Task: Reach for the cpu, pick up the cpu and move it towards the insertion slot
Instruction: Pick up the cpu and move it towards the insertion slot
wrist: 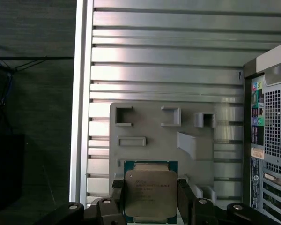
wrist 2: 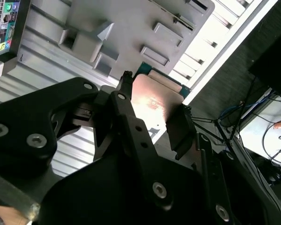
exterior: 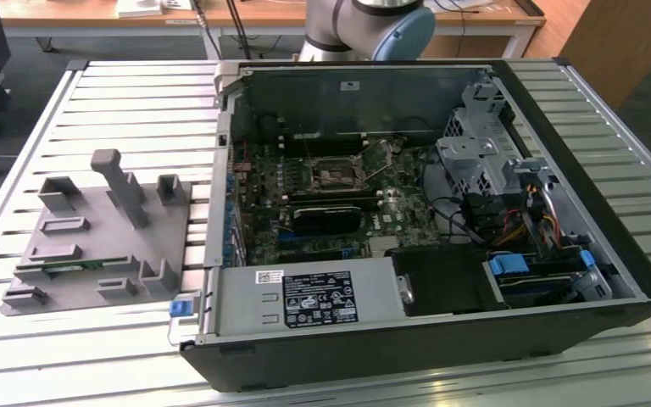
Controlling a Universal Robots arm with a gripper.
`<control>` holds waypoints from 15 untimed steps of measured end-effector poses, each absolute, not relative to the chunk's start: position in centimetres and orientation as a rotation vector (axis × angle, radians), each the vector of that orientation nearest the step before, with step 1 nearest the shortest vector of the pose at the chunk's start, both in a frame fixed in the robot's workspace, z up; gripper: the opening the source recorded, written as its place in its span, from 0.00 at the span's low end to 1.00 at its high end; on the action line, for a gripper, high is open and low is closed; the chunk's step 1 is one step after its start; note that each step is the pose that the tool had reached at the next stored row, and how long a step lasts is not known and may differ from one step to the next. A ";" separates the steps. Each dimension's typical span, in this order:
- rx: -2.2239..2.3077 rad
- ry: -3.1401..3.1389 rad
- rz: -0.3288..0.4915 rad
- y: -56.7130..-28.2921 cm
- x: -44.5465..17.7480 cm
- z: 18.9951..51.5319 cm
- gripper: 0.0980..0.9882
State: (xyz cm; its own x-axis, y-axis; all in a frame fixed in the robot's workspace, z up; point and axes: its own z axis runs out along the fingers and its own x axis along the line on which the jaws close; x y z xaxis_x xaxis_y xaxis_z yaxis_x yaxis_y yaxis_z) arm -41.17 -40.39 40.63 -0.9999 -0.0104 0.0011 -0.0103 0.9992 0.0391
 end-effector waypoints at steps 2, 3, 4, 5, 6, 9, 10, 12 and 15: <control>0.016 -3.140 -0.061 -40.4 -40.5 40.6 0.50; 0.016 -3.140 -0.061 -40.4 -40.1 40.6 0.50; 0.016 -3.140 -0.061 -40.4 -39.8 40.6 0.50; 0.016 -3.140 -0.061 -40.4 -39.5 40.6 0.50; 0.016 -3.141 -0.061 -40.4 -39.2 40.6 0.50; 0.017 -3.141 -0.062 -40.4 -38.5 40.6 0.50; 0.016 -3.141 -0.062 -40.4 -38.3 40.6 0.50; 0.016 -3.141 -0.061 -40.4 -37.9 40.6 0.50; 0.016 -3.141 -0.061 -40.4 -37.3 40.6 0.50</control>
